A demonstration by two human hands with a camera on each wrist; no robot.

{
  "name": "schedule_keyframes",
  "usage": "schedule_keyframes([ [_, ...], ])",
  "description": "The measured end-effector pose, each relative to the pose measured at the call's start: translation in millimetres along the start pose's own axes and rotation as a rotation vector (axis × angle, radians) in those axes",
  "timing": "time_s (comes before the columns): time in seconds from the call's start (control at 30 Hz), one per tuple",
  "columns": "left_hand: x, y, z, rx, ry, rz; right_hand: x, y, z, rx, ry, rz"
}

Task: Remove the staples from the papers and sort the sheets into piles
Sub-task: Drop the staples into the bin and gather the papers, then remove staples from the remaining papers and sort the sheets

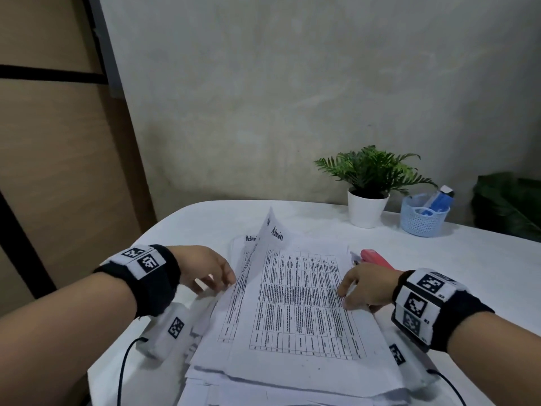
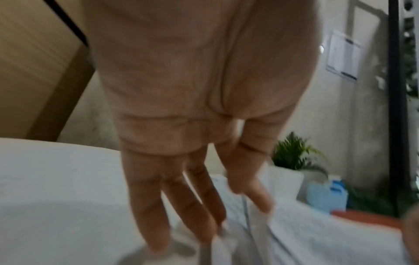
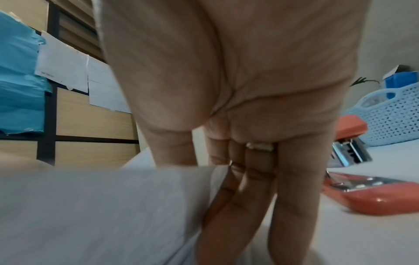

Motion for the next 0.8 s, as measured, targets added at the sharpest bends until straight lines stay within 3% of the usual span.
schedule_keyframes([
  [0.2,9.0,4.4,16.9,-0.038,-0.131,0.196,6.7,3.6,5.3,0.009,0.04,0.022],
  [0.53,7.5,-2.1,28.1,0.023,-0.206,0.342,6.6,7.8,14.3,-0.027,0.037,-0.034],
  [0.63,1.6,-7.4,22.7,0.126,-0.36,0.446,5.2,5.5,14.3,-0.026,0.02,-0.046],
  [0.73,-6.2,-17.2,15.9,0.285,-0.516,0.321,1.8,3.2,12.4,-0.03,-0.004,-0.054],
  [0.8,-6.9,-23.2,10.2,0.234,-0.508,0.035,-0.6,3.6,8.8,-0.034,-0.003,-0.042],
])
Point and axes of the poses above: each hand's wrist, its own z-axis towards the middle knuckle, its own x-axis out of the palm, y = z × x, the point moved 3 cm from there along z, towards the middle knuckle, and after that the axes turned 15 degrees about x, right-handed, at the moved point
